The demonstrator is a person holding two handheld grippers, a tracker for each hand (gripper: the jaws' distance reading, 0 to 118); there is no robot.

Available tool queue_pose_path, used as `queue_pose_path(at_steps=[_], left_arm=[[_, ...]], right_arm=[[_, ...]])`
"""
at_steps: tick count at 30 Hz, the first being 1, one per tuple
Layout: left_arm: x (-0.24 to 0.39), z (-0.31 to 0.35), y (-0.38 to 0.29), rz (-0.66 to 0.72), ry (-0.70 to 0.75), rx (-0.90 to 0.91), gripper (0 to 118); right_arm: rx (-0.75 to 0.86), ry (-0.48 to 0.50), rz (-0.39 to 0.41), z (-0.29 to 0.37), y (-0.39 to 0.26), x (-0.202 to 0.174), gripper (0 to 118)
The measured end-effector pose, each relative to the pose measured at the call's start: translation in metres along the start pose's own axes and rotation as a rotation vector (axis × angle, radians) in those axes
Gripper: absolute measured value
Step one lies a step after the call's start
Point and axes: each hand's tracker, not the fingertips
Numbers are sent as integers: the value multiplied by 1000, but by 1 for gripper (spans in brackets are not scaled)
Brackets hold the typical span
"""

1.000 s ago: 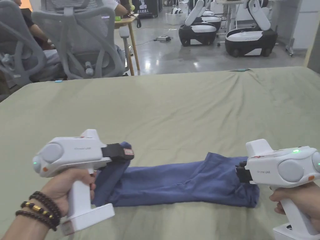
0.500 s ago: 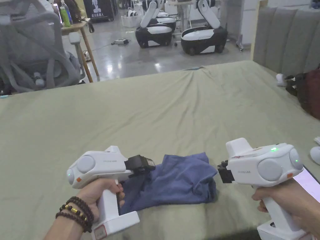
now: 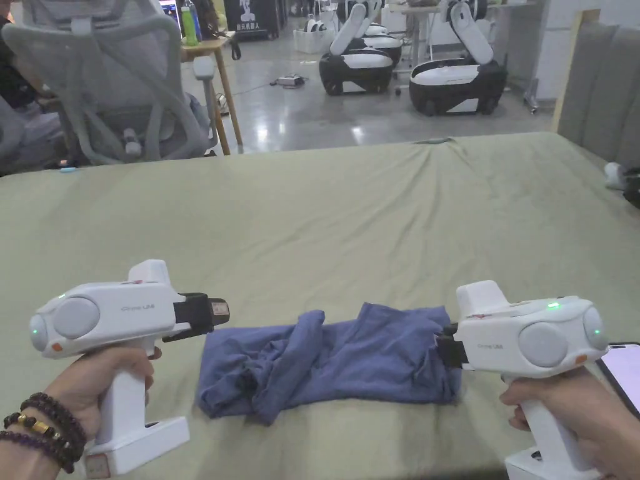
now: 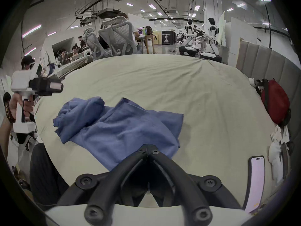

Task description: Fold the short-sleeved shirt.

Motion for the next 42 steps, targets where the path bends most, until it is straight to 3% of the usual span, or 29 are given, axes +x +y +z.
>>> queue_pose_path(at_steps=[3,6,12,25,32,42], left_arm=[[-13,-1,-13,55,-113,-55,0],[-8,-17,-27,-12,-82,-83,0],[18,-78,-49,32,-160,-236,0],[78,-158,-55,-8,-218,-296,0],[52,-99,-23,35,-259,-136,0],[-37,1,-14,131,-117,1,0]], right_arm=[[-4,6,7,-4,-1,-4,0],[-10,14,5,-4,-3,-5,0],[-18,14,-6,2,-9,3,0],[-28,-26,-45,7,-18,22,0],[-15,-26,-37,9,-11,20,0],[17,12,-24,3,-3,3,0]])
